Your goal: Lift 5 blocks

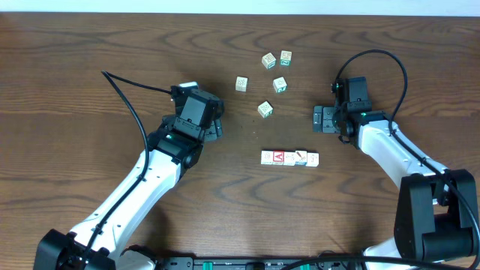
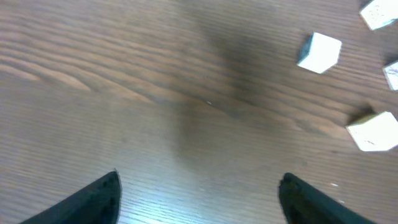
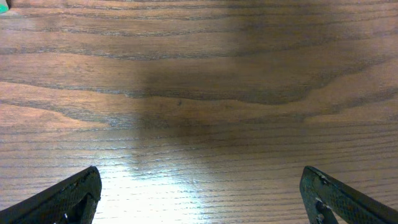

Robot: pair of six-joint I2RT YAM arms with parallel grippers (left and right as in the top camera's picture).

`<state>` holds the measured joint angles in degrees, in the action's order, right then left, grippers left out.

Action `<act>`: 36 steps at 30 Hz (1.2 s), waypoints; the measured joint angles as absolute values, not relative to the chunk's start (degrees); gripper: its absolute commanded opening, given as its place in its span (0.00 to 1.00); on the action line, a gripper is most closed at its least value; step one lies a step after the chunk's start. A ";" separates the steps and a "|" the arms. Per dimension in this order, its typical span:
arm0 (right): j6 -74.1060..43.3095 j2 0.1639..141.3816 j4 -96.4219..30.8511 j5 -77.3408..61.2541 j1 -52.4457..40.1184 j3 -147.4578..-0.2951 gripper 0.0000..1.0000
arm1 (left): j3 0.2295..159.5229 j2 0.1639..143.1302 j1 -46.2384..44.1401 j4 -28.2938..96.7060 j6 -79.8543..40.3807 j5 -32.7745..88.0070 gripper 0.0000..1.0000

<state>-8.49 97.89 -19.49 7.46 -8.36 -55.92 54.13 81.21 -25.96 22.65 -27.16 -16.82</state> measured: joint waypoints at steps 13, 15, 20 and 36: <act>-8.47 97.89 -19.51 7.55 -8.36 -55.99 0.99 | 54.11 78.37 -21.26 3.92 -26.72 -29.30 0.71; -8.47 97.89 -19.51 7.55 -8.36 -55.99 0.99 | 54.11 76.93 -20.38 3.86 -26.70 -29.50 0.71; -8.49 97.89 -19.49 7.55 -8.36 -55.99 0.99 | 52.71 68.49 -18.17 3.60 -26.30 -29.06 0.71; -8.49 97.89 -19.51 7.55 -8.36 -55.99 0.99 | 22.35 26.35 -5.43 -7.38 -23.66 -19.42 0.69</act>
<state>-8.49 97.89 -19.51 7.55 -8.36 -55.99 22.35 26.35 -5.43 -7.38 -23.66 -19.42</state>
